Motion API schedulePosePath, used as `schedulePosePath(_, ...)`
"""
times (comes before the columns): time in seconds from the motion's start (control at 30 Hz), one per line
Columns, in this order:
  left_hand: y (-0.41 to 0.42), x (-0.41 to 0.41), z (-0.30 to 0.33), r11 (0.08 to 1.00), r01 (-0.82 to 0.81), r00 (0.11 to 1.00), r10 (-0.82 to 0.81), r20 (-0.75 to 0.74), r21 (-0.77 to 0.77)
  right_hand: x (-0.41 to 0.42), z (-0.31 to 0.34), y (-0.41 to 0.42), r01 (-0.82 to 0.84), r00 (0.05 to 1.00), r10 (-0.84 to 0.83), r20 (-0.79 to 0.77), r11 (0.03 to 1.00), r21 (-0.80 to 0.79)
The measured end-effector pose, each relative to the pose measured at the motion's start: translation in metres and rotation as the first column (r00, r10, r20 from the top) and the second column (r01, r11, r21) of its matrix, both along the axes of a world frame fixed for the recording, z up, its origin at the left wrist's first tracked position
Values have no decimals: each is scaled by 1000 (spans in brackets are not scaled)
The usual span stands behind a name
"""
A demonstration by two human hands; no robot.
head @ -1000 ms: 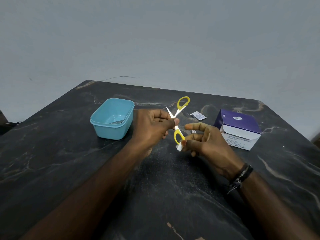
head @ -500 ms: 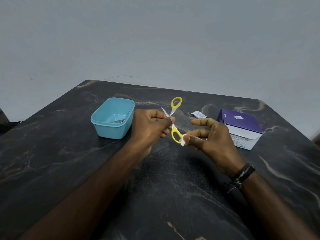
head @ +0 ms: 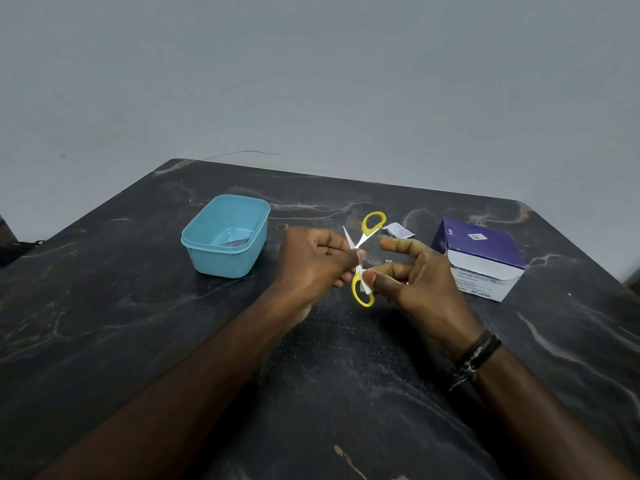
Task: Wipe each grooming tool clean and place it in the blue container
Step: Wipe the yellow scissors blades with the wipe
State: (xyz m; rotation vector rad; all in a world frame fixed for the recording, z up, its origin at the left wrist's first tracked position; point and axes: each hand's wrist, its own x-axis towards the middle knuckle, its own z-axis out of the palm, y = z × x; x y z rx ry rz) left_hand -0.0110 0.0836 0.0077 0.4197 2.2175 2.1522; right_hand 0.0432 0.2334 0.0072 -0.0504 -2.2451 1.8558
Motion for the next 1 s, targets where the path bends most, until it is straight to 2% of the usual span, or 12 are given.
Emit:
schedulePosePath(0.2, 1, 0, 0, 1000, -8, 1000, 8, 0, 12, 0, 0, -2, -56, 998, 55, 43, 998, 11)
schedulePosePath(0.47, 0, -1, 0, 1000, -5, 1000, 6, -28, 20, 1, 3, 5, -98, 977, 99, 189, 995, -12)
schedulePosePath(0.67, 2, 1, -2, 994, 107, 994, -107, -7, -5, 1, 4, 2, -91, 982, 103, 156, 992, -82)
schedulePosePath(1.0, -1, -1, 2, 998, 17, 999, -15, -40, 55, 2, 6, 2, -102, 972, 107, 207, 994, -35)
